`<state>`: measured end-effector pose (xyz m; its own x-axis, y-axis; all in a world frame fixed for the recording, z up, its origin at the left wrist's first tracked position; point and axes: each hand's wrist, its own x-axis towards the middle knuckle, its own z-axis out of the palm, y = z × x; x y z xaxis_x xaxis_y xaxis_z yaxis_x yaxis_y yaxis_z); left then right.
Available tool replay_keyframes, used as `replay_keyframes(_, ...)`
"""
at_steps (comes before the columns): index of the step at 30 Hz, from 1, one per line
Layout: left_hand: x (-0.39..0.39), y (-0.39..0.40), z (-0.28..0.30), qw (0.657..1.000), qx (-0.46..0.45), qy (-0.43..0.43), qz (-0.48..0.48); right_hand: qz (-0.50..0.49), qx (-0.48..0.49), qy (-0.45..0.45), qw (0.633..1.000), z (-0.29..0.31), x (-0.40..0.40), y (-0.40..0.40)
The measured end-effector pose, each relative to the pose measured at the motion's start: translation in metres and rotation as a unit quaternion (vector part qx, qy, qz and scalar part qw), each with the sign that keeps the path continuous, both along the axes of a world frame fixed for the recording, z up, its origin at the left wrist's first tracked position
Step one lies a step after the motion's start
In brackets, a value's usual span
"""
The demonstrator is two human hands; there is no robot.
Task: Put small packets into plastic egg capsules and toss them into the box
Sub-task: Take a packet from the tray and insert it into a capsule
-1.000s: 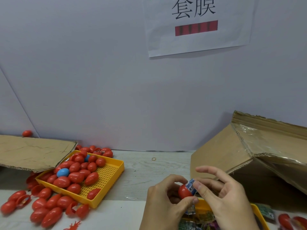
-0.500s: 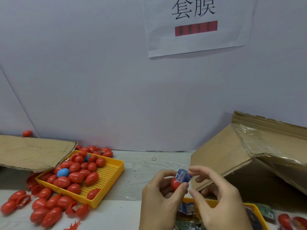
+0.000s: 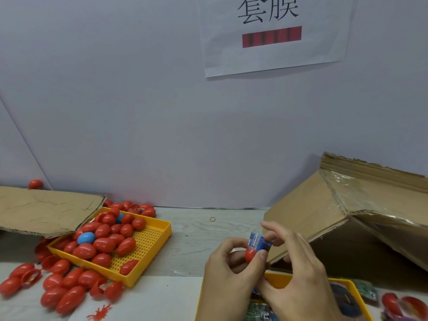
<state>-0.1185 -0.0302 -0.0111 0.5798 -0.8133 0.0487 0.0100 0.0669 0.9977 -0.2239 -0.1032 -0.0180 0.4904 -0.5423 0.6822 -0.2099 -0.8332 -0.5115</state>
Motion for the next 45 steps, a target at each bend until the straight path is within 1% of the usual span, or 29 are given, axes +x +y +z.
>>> replay_keyframes(4, 0.002, 0.000, -0.002, 1.000, 0.009, 0.002, -0.004, 0.024, 0.025, 0.016, 0.999, -0.001, -0.001, 0.001)
replay_keyframes(7, 0.002, 0.002, 0.001, 1.000, -0.002, 0.022, -0.020, 0.046, 0.046, 0.024, 0.998, -0.001, -0.004, 0.002)
replay_keyframes(11, 0.001, 0.003, -0.001, 0.999, -0.010, -0.011, -0.052, 0.070, 0.068, 0.024, 0.995, -0.001, -0.006, 0.005)
replay_keyframes(19, 0.004, 0.006, -0.002, 0.996, 0.003, -0.008, -0.084, 0.041, 0.070, 0.018, 0.997, -0.003, -0.008, 0.004)
replay_keyframes(23, 0.004, 0.006, -0.004, 0.995, 0.006, 0.003, -0.103, 0.047, 0.087, 0.009, 0.995, -0.004, -0.010, 0.002)
replay_keyframes(30, 0.003, 0.005, -0.004, 0.996, -0.021, -0.007, -0.087, 0.052, 0.091, 0.004, 0.994, -0.003, -0.008, 0.003)
replay_keyframes(39, 0.001, 0.004, -0.005, 0.995, -0.029, -0.030, -0.088, 0.046, 0.097, -0.008, 0.994, -0.004, -0.007, 0.003)
replay_keyframes(45, -0.002, 0.001, -0.004, 0.998, -0.045, -0.005, -0.041, 0.049, 0.095, -0.016, 0.994, -0.003, -0.007, 0.005)
